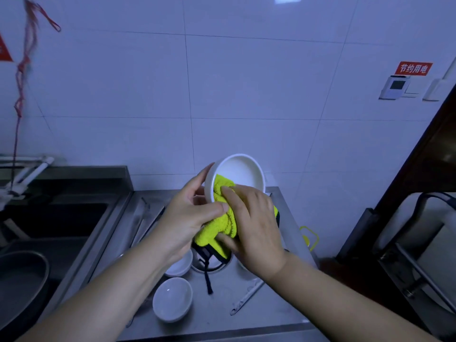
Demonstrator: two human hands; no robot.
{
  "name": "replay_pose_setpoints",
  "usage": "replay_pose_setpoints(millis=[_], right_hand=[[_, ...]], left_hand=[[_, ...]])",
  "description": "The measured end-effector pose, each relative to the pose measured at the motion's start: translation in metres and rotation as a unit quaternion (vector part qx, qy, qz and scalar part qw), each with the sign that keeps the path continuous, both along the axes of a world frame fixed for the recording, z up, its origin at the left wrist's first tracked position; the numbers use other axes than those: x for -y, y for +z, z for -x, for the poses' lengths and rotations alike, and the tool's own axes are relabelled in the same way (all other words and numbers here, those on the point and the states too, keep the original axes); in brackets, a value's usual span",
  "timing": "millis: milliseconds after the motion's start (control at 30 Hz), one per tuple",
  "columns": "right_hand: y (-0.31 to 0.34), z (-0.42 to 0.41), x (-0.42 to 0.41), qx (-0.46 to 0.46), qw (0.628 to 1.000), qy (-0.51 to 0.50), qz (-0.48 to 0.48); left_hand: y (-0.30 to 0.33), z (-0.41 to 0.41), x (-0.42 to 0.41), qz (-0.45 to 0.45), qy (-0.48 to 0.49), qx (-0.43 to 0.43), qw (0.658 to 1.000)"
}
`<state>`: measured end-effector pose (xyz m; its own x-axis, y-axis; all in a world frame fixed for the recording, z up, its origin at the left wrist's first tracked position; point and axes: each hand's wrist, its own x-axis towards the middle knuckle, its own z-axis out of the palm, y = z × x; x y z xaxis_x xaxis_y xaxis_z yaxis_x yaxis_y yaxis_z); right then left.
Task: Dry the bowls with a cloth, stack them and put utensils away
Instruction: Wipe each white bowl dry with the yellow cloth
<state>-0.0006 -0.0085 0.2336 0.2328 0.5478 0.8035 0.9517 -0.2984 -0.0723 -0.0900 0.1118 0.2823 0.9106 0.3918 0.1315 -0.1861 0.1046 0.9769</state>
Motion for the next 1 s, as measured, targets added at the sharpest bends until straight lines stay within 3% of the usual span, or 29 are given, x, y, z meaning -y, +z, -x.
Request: replay_pose_setpoints(millis=[133,233,300,367,433,500,600,700,800,900,933,1000], right_hand=[[-0.002,0.000,-0.004,-0.004,0.999,0.013,-0.049],[-0.003,-0.022,0.003,0.141,0.988,0.046,-0.035],[0.002,-0.040,0.006,0.263,0.961,0.072,-0.041],[0.008,-0.051,0.008,0.304,0.949,0.082,-0.032],[0.010,-0.046,0.007,0.247,0.967,0.053,-0.031],[0.010,-0.030,0.005,0.130,0.990,0.027,-0.051],[0.007,-0.007,-0.001,-0.008,0.998,0.030,-0.059],[0.007,-0.004,-0.001,-0.027,0.997,0.043,-0.057],[0.013,-0.027,0.006,0.149,0.987,0.060,-0.015],[0.028,-0.062,0.015,0.360,0.924,0.114,0.054],[0.032,-0.069,0.016,0.385,0.912,0.121,0.068],[0.031,-0.072,0.013,0.363,0.924,0.102,0.065]], left_hand=[[0.000,-0.001,-0.002,-0.034,-0.007,-0.007,0.999],[0.012,0.002,-0.012,-0.107,-0.044,-0.017,0.993],[0.026,0.002,-0.023,-0.149,-0.081,-0.038,0.985],[0.033,-0.001,-0.029,-0.165,-0.088,-0.049,0.981],[0.029,-0.004,-0.026,-0.152,-0.060,-0.035,0.986],[0.016,-0.006,-0.015,-0.130,-0.042,0.003,0.991],[0.009,-0.010,-0.003,-0.122,0.012,0.035,0.992],[0.015,-0.011,-0.006,-0.151,0.043,0.037,0.987],[0.025,-0.006,-0.013,-0.201,0.019,0.021,0.979],[0.037,-0.005,-0.023,-0.221,-0.038,-0.015,0.974],[0.039,-0.007,-0.026,-0.210,-0.052,-0.018,0.976],[0.035,-0.011,-0.026,-0.171,-0.037,-0.003,0.985]])
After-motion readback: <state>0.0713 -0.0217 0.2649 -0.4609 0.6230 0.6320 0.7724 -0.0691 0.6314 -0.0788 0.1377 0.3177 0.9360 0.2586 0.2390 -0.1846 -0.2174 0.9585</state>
